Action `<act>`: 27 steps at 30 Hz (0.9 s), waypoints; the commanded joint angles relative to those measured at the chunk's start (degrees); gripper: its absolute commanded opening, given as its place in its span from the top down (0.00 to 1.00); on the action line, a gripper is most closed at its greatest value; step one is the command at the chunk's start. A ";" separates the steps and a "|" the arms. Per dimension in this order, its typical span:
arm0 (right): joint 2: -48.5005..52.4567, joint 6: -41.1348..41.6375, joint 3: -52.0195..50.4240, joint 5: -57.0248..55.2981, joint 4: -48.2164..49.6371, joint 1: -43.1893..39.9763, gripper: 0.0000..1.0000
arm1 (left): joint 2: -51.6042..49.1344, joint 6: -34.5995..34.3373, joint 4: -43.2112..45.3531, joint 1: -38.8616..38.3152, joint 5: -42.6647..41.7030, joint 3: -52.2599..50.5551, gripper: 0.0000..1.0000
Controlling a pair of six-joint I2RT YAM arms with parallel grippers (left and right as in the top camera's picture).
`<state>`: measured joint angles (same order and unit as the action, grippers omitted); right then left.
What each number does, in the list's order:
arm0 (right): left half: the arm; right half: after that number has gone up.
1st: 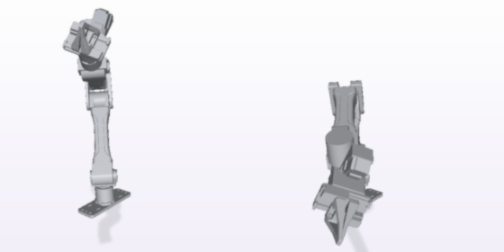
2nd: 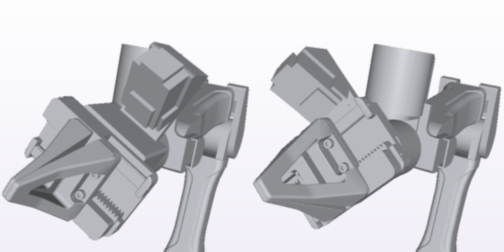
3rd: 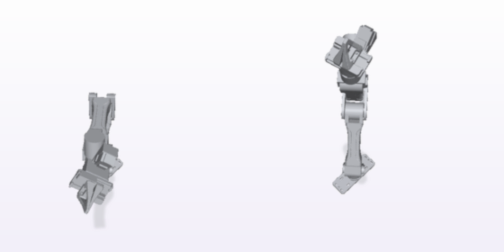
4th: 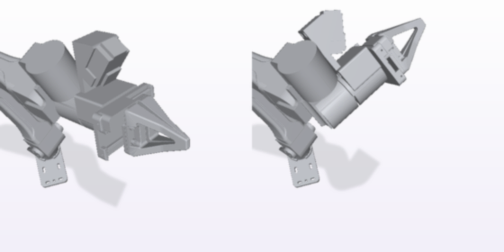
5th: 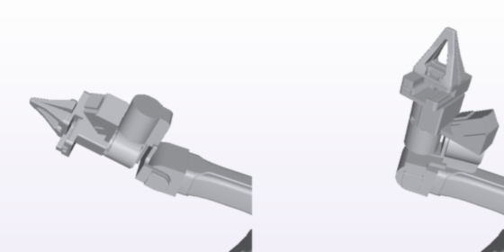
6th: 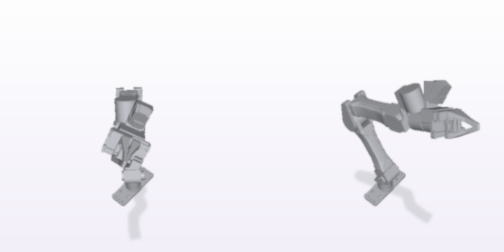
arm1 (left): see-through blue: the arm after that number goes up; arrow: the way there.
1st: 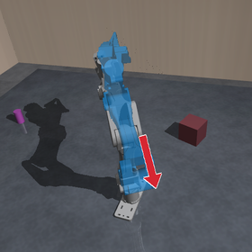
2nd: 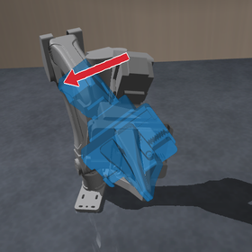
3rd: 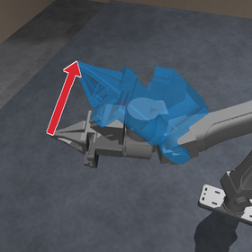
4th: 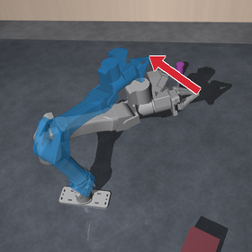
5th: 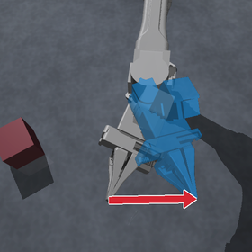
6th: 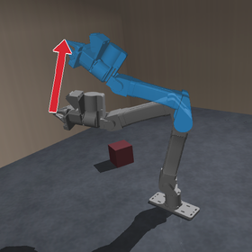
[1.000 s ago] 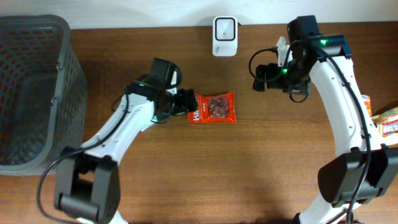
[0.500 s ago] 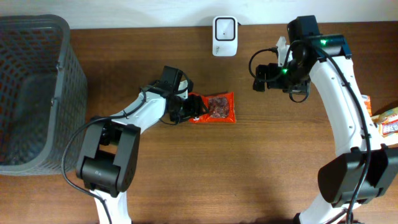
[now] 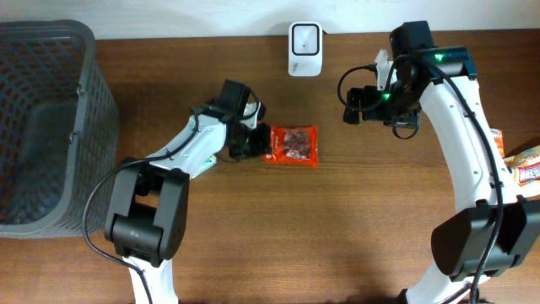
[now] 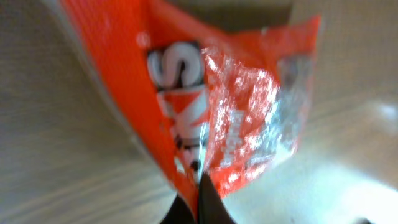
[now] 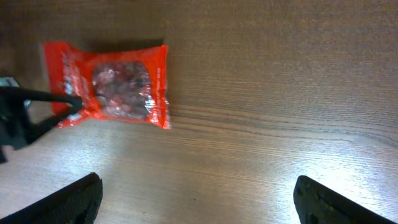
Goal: Scan the item barcode
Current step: 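Lift the red bag and hold it up to the scanner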
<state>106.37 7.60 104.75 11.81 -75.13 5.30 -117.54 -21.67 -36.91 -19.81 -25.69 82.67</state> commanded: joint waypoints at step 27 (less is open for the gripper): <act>0.13 0.35 -0.02 -0.48 0.00 0.31 0.02 | 8.20 -1.55 -28.68 -0.07 49.59 25.83 1.00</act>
<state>106.37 7.62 104.75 11.84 -75.13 5.30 -110.76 -19.99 -65.60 -19.81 22.15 109.80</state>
